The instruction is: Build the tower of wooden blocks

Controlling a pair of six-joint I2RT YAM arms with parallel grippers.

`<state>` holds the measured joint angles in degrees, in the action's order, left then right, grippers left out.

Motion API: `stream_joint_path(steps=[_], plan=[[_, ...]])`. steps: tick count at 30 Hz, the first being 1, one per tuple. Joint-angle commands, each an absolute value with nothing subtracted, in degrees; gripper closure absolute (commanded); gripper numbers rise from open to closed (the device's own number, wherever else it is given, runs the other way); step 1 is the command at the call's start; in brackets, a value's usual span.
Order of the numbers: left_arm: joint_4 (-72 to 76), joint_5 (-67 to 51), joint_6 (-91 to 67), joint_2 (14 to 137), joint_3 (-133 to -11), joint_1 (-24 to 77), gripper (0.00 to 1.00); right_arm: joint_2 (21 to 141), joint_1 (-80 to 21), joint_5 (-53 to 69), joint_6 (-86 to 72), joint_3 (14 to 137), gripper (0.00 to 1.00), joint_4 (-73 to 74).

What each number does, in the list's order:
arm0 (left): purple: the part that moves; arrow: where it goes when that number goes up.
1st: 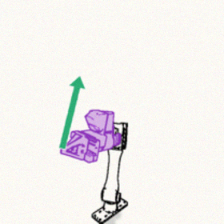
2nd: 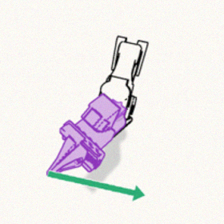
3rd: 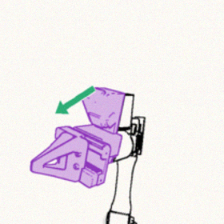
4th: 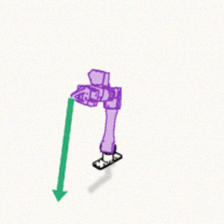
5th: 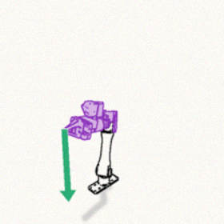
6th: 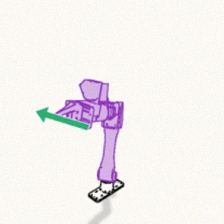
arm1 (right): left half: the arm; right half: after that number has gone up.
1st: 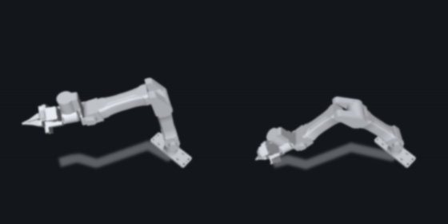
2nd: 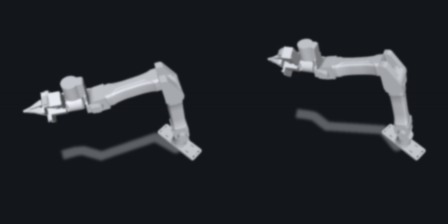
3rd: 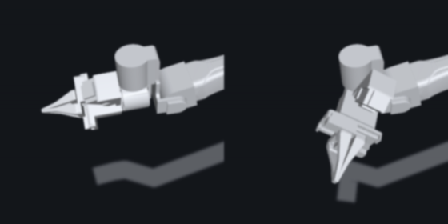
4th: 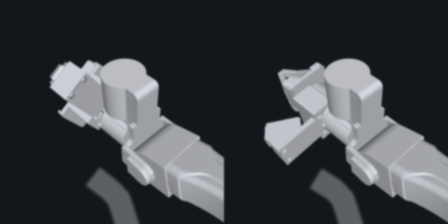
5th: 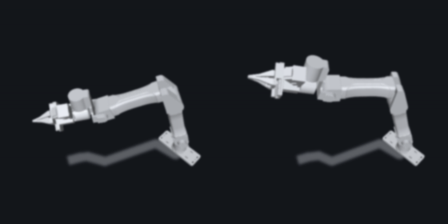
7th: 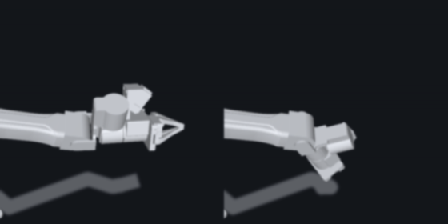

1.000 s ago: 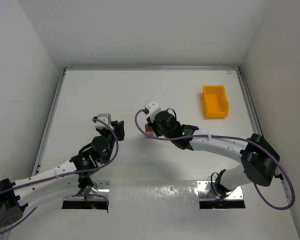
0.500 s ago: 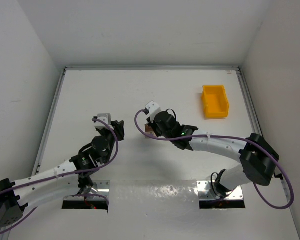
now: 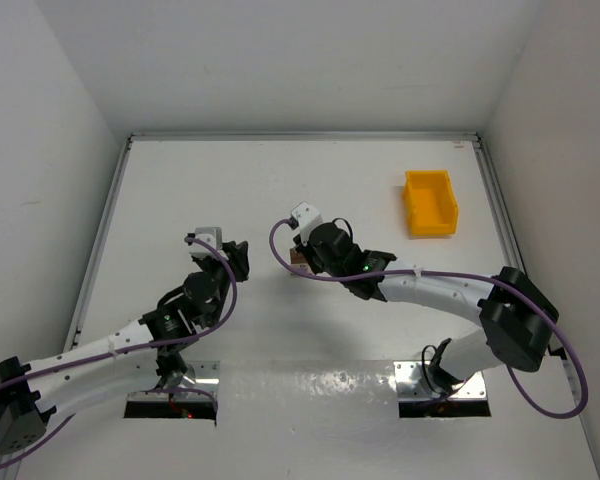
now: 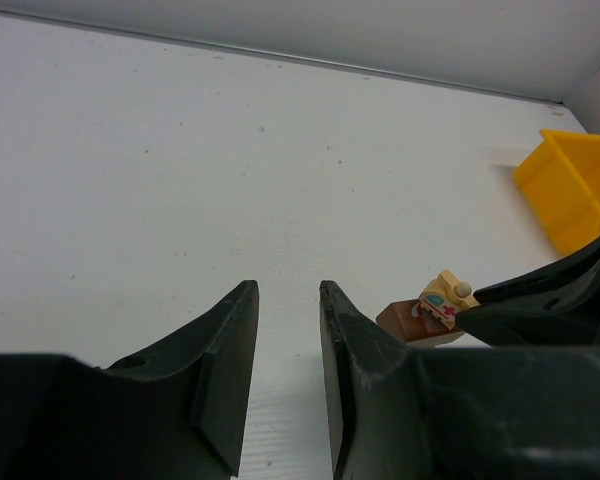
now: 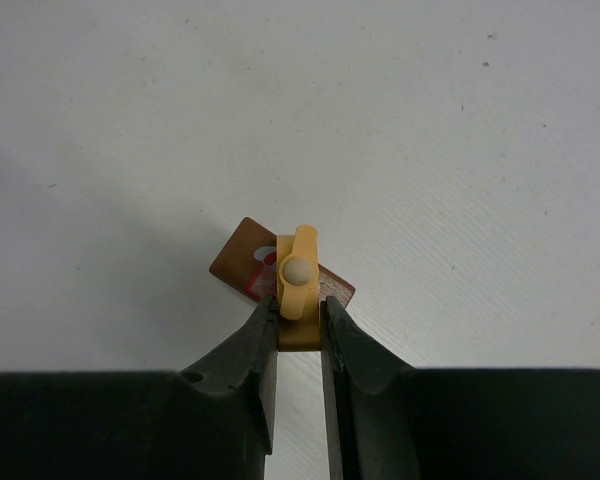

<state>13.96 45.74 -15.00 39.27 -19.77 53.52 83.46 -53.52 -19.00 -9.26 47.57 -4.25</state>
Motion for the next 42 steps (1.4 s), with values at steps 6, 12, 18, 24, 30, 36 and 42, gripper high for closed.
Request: stream_joint_path(steps=[6,12,18,24,30,36,42], plan=[[16.44,45.18,-14.33,38.94,-20.04,53.26,0.72,82.71,-53.96,-19.69,-10.37,47.29,0.76,-6.06],[16.44,45.09,-14.41,38.94,-20.04,53.26,0.72,82.44,-53.88,-19.51,-10.46,47.20,0.71,-6.06],[16.44,45.09,-14.41,38.93,-20.04,53.26,0.72,82.00,-53.88,-19.60,-10.55,47.11,0.67,-6.06],[16.44,45.17,-14.41,38.76,-20.04,53.26,0.72,81.21,-53.96,-19.60,-10.55,47.02,0.53,-6.15],[16.44,45.18,-14.50,38.85,-19.95,53.26,0.72,79.72,-53.96,-20.74,-10.72,46.76,0.31,-6.42],[16.44,44.74,-14.41,38.85,-20.04,53.26,0.72,76.83,-53.88,-24.25,-10.81,45.62,0.09,-7.12],[16.52,43.60,-14.15,38.41,-20.04,53.26,0.72,70.85,-53.96,-33.90,-11.16,40.36,0.01,-11.94]])
